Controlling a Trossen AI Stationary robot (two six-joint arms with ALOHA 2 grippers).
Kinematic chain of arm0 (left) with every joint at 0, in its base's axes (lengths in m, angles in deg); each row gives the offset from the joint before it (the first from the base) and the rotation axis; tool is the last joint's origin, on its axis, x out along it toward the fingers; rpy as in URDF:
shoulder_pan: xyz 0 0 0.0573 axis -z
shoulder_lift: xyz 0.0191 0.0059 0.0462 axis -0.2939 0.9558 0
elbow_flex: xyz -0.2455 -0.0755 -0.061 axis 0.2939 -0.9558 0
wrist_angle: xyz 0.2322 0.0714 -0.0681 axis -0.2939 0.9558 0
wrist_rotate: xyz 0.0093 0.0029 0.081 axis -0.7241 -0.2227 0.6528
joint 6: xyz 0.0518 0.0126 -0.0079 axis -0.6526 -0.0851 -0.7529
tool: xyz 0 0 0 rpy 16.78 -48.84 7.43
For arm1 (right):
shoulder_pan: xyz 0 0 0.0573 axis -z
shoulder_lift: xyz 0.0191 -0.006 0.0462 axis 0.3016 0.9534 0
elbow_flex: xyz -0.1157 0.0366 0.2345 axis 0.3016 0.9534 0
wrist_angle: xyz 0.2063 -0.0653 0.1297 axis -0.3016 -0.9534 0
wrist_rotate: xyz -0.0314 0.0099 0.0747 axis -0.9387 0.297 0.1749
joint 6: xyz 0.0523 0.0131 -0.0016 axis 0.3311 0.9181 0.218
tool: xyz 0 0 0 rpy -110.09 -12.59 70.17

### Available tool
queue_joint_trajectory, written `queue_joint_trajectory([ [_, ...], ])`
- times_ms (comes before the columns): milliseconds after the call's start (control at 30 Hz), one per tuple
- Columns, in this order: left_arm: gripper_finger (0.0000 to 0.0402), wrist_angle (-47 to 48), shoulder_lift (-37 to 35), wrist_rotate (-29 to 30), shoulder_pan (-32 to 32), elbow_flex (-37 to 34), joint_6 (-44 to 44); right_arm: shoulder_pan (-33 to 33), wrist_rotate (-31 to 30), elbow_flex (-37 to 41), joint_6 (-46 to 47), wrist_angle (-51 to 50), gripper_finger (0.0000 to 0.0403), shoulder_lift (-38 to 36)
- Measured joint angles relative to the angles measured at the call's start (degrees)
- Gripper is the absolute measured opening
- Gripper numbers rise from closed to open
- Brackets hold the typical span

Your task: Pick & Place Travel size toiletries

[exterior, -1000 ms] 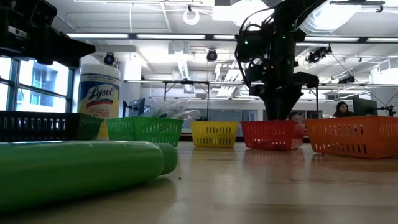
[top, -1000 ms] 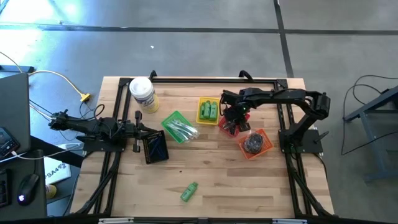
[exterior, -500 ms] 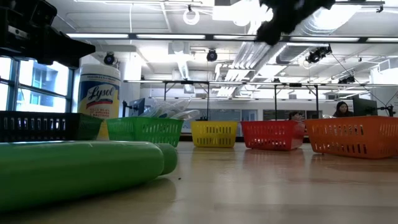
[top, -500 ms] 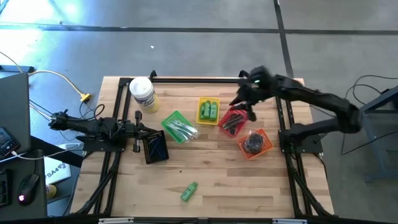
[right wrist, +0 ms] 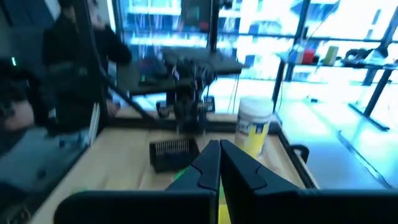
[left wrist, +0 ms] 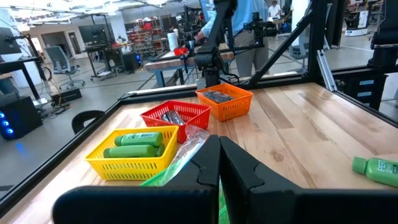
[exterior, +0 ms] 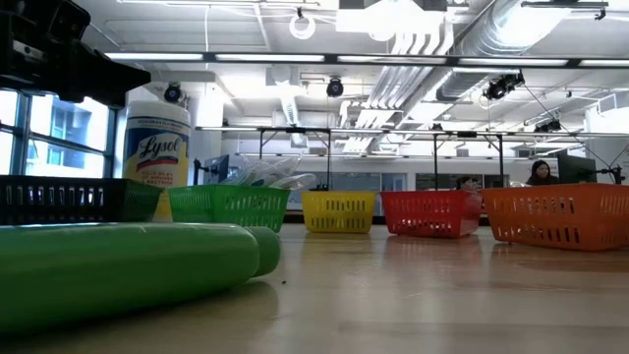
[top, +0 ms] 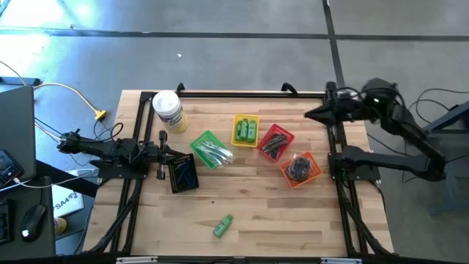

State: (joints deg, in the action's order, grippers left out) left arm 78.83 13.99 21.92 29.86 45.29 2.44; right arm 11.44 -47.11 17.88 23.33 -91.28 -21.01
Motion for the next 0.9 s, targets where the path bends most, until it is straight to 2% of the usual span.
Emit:
queue_joint_trajectory([
  [133, 0.0000, 0.0, 0.0, 0.0, 0.0, 0.0, 0.0, 0.0, -0.9, 6.7, 4.4, 5.4, 0.0003, -7.9],
  [400, 0.0000, -0.1, 0.0, 0.0, 0.0, 0.0, 0.0, 0.0, -3.8, 26.5, 12.1, 17.5, 0.0003, -21.6],
  [500, 0.0000, -0.4, 0.0, 0.0, 0.0, -0.1, 0.0, 0.0, -9.3, 31.8, 14.4, 21.4, 0.0003, -24.9],
  [633, 0.0000, -0.6, 0.0, 0.2, 0.0, -0.1, 0.0, 0.0, -20.1, 37.0, 15.5, 24.6, 0.0003, -26.9],
  [700, 0.0000, -0.9, 0.0, 0.3, 0.0, -0.1, 0.0, 0.0, -23.0, 38.9, 16.0, 25.8, 0.0003, -27.1],
  [767, 0.0000, -1.1, 0.0, 0.3, 0.0, -0.2, 0.0, 0.0, -22.4, 41.0, 15.6, 27.8, 0.0002, -27.1],
  [900, 0.0000, -1.3, 0.0, 0.3, 0.0, -0.2, 0.0, 0.0, -15.0, 45.3, 14.6, 35.4, 0.0002, -27.2],
])
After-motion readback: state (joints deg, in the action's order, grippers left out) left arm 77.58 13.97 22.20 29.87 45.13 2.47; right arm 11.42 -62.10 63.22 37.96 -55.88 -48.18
